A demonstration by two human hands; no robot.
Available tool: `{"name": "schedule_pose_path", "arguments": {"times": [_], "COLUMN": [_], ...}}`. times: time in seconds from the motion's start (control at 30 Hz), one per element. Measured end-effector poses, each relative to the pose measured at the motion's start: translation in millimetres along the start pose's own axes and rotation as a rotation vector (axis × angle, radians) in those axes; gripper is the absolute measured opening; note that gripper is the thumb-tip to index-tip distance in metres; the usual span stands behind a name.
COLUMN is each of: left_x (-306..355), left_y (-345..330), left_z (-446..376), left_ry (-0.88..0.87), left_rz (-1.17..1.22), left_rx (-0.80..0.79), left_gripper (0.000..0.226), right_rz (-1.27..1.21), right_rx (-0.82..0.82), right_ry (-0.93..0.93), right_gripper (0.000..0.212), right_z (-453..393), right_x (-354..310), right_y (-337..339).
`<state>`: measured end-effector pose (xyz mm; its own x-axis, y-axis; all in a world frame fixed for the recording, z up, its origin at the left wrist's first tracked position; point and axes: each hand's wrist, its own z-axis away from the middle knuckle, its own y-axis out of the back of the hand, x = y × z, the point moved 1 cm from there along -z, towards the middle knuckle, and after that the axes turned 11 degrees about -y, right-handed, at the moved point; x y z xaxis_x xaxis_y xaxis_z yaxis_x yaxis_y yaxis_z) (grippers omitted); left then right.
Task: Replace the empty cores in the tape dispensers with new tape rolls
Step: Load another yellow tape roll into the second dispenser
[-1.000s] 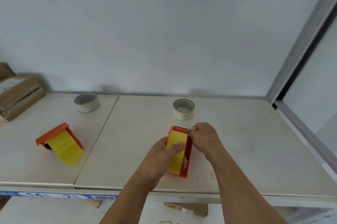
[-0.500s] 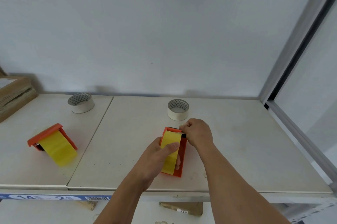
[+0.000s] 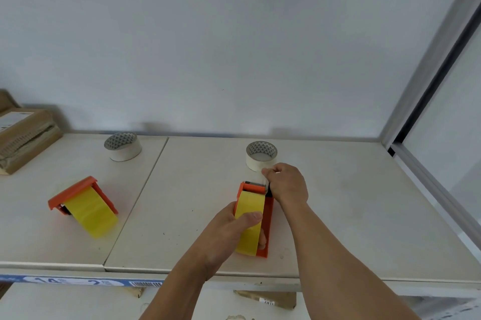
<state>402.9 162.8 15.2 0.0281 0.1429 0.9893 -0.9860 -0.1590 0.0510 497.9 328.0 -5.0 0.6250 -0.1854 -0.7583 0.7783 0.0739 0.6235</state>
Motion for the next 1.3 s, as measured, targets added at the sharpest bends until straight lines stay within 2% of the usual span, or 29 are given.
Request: {"name": "schedule_pose_path", "arguments": {"times": [0.13,0.2,0.47,0.67,0.8,0.97,1.13,1.3], "left_x": [1.4,5.2,8.0,5.2,10.3,10.0,6.8,9.6], "left_y": [5.7,4.6,13.8,9.7,13.9,14.1,12.4,16.9], "left_z": [-12.3,-14.6,-9.6,-11.5,-11.4,-11.9,-14.6,-7.9], "left_ry": [0.135,0.153,0.117,0.115,0.133,0.15,0.149,0.12], "left_rz": [0.004,-0.024,0.21,0.123,0.203,0.225,0.161,0.27], "left_rx": [0.058,0.041,-0.082,-0.048,-0.104,-0.083,-0.05,-0.117], "left_gripper": [0.06,0.055,0.019,0.038,0.022,0.019,0.041,0.021], "right_rz": [-0.114,-0.164,-0.147,-0.236,-0.302,-0.317,-0.301,-0.324], "right_rx": [-0.059,-0.079,-0.069,-0.133,-0.153,-0.167,-0.178,-0.153], "right_ry": [0.008,-0.022,-0.04,-0.105,-0.149,-0.167,-0.175,-0.203], "right_gripper": [0.026,0.027,0.026,0.025,0.016,0.015,0.019,0.019], "right_z": [-5.5,-6.3,-24.7,-30.9,-35.5,-36.2,-35.6,-35.9], "right_x": [-3.0,0.2,-2.2,-1.3,1.4,2.6,2.0,1.5], "right_y": [-13.8,-14.7,-14.6,-18.2,-17.0,-18.3,-17.5,-17.5]}}
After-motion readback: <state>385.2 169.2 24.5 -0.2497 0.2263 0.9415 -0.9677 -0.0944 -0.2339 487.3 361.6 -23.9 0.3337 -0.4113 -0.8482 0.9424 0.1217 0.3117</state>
